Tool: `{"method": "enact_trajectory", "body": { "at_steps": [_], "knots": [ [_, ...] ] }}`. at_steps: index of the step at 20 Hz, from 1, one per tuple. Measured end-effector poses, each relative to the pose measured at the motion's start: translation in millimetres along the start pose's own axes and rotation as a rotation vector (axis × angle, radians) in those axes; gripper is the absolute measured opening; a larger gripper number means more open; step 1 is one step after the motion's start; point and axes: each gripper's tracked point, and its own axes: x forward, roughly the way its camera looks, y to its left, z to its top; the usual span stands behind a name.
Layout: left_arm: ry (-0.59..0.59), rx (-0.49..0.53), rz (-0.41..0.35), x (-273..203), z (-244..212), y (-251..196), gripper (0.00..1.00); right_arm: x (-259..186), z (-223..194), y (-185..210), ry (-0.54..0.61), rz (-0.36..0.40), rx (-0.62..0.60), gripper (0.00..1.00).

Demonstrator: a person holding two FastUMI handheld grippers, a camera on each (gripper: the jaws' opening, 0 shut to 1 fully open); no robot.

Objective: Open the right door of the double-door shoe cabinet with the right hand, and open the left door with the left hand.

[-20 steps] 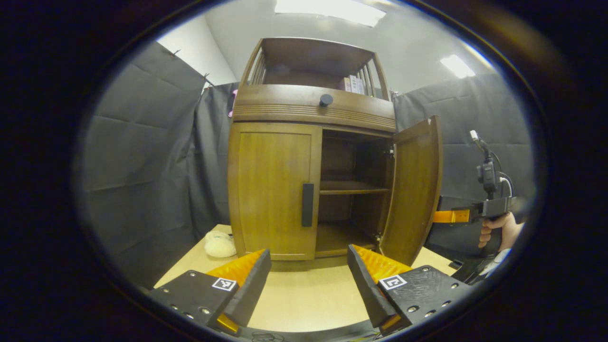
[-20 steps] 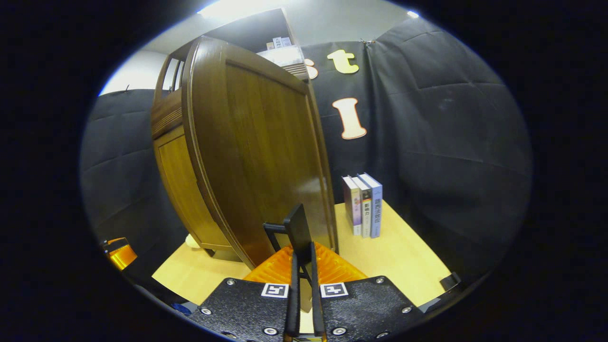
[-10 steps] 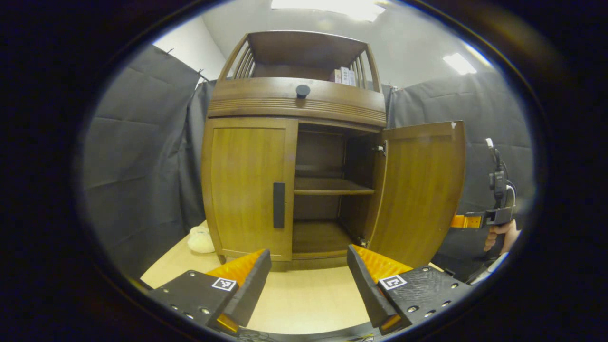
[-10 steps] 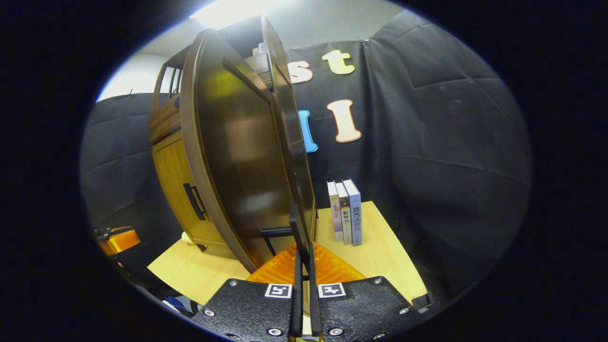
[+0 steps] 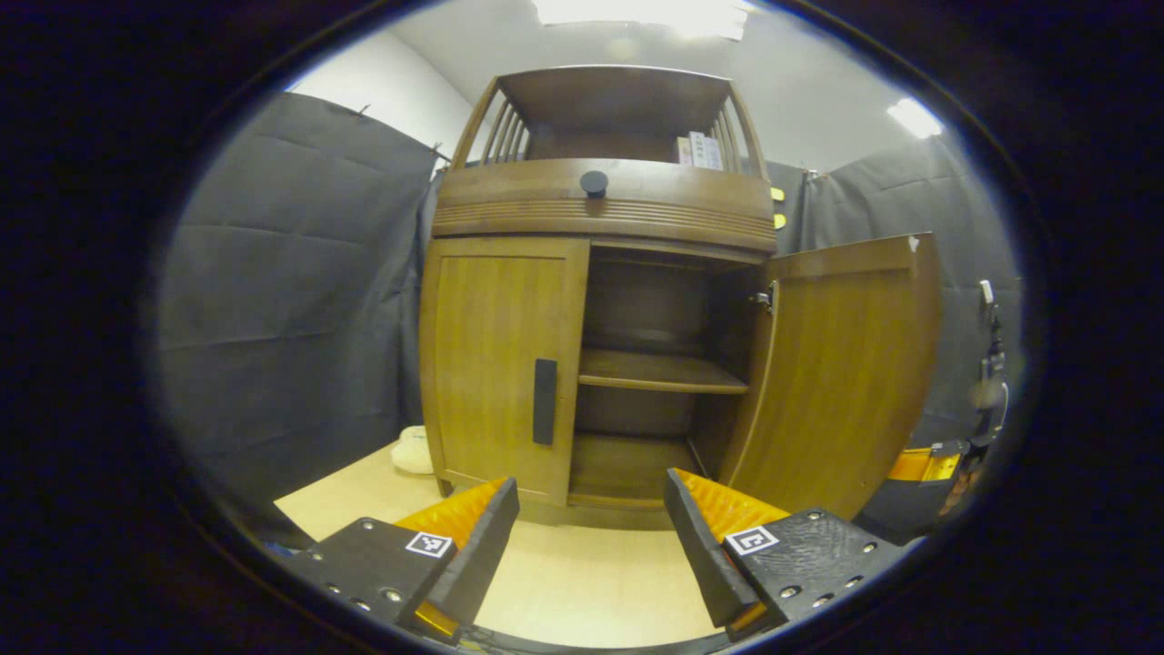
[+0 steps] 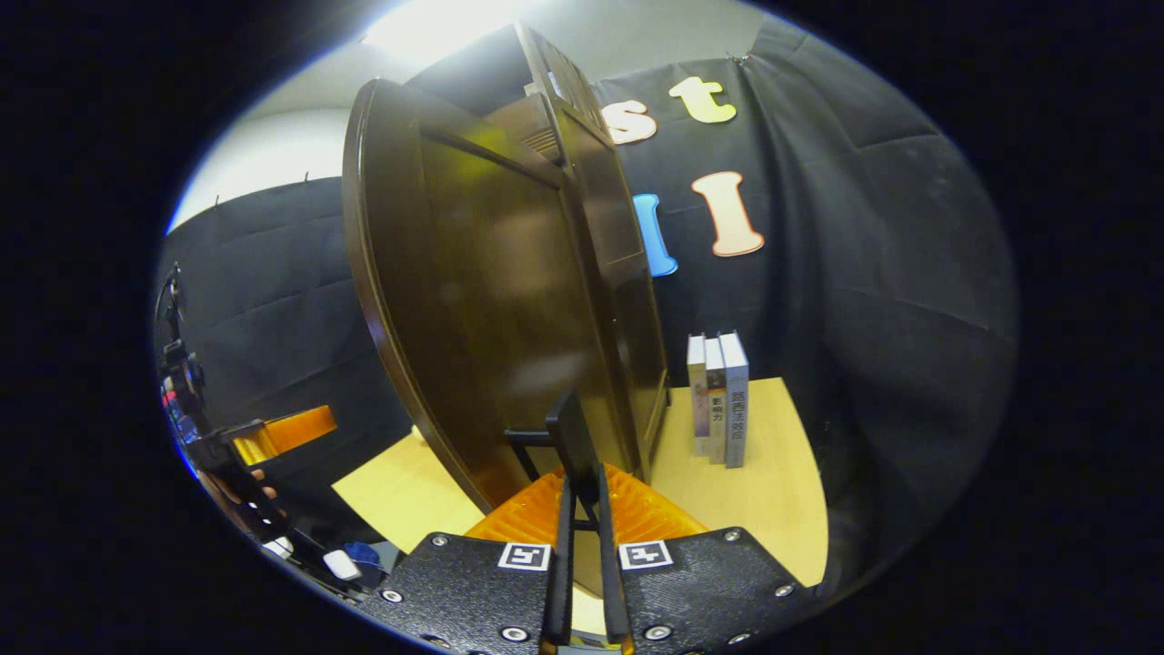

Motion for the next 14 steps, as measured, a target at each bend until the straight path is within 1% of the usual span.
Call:
{"method": "enact_trajectory", "body": {
  "at_steps": [1, 2, 3, 4, 6, 8, 9, 10, 11, 12, 13, 14],
  "knots": [
    [-0.014, 0.002, 0.03, -2, 6, 4, 0.98, -3, -2, -5, 0.003, 0.018, 0.001, 0.15],
    [-0.024, 0.004, 0.051, -4, 11, 7, 0.98, -10, -2, -11, 0.006, 0.023, 0.006, 0.21],
    [-0.031, 0.007, 0.063, -3, 11, 8, 0.98, -15, -3, -19, 0.002, 0.028, 0.01, 0.35],
    [-0.038, 0.013, 0.071, 0, 16, 12, 0.99, -20, -2, -26, -0.009, 0.017, 0.007, 0.49],
    [-0.053, 0.022, 0.079, 11, 25, 18, 0.99, -30, 3, -47, -0.033, -0.04, -0.015, 0.77],
    [-0.063, 0.016, 0.076, 25, 32, 22, 0.99, -41, 12, -66, -0.07, -0.111, -0.031, 0.9],
    [-0.066, 0.007, 0.074, 35, 34, 23, 0.99, -48, 18, -74, -0.095, -0.146, -0.033, 0.9],
    [-0.068, -0.004, 0.072, 46, 36, 26, 0.99, -55, 25, -80, -0.122, -0.18, -0.034, 0.95],
    [-0.066, -0.013, 0.072, 57, 35, 29, 0.99, -62, 29, -87, -0.147, -0.218, -0.038, 0.95],
    [-0.063, -0.021, 0.067, 69, 35, 31, 0.92, -69, 32, -93, -0.165, -0.259, -0.042, 0.95],
    [-0.057, -0.029, 0.056, 82, 35, 33, 0.99, -75, 33, -97, -0.172, -0.293, -0.044, 0.95],
    [-0.05, -0.033, 0.041, 96, 35, 36, 0.99, -79, 30, -96, -0.169, -0.318, -0.041, 0.95]
  ]
}}
